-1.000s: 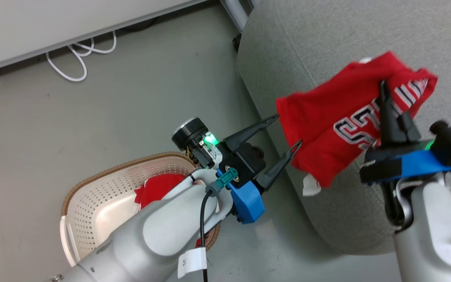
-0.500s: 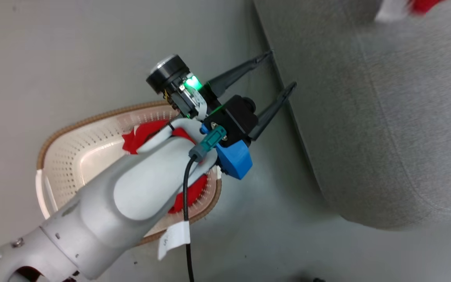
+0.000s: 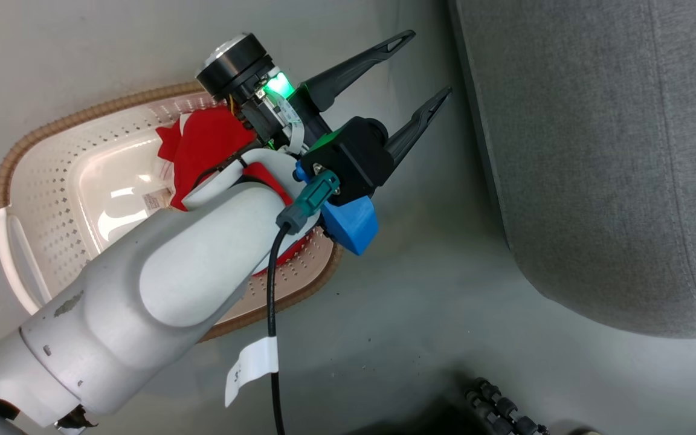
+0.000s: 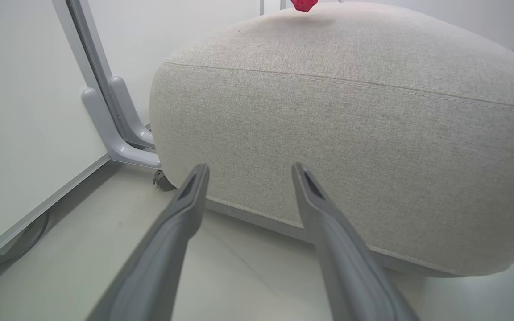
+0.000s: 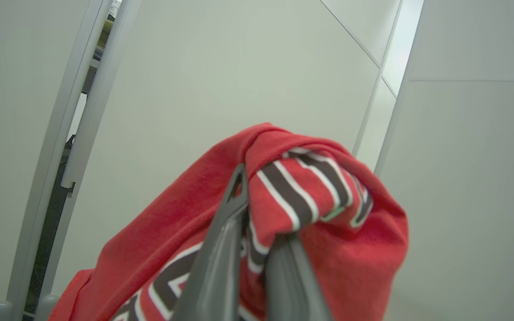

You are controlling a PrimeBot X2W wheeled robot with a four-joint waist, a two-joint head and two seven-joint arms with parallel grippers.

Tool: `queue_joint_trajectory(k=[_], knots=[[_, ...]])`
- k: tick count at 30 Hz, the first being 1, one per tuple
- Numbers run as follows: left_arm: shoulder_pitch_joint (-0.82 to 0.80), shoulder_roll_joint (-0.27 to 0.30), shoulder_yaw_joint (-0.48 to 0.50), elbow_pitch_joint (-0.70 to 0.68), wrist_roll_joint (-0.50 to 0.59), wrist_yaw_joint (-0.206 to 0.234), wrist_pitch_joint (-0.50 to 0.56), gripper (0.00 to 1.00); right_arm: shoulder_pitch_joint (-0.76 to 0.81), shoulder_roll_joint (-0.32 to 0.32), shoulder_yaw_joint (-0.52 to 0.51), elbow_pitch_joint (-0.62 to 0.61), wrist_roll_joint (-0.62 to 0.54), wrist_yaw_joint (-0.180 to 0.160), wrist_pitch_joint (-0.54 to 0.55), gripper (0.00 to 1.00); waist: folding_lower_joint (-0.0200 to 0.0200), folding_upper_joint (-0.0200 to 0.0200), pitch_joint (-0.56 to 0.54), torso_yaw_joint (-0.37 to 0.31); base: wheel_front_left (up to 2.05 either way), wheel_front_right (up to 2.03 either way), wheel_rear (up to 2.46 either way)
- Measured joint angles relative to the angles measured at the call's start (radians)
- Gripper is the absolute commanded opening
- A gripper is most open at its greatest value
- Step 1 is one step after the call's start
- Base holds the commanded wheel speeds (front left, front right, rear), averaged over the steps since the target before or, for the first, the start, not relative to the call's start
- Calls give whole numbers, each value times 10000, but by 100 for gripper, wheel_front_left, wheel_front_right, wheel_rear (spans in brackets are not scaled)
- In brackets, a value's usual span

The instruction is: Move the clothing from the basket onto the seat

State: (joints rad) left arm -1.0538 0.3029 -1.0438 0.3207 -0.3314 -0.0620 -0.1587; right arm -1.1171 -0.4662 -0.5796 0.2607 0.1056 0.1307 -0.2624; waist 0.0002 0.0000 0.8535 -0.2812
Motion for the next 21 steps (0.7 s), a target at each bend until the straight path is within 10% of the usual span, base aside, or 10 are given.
queue_joint_trajectory(k=[6,21], knots=[[-116,286,-36,-447,71,48,230,100,378,-217,-673,1292,-403,0,-2,0,0,0,477,-96,0,0,0],[-310,464,-96,-963,71,184,430,100,1411,2080,-974,2917,-1444,0,0,0,-1,0,659,11,0,0,0]])
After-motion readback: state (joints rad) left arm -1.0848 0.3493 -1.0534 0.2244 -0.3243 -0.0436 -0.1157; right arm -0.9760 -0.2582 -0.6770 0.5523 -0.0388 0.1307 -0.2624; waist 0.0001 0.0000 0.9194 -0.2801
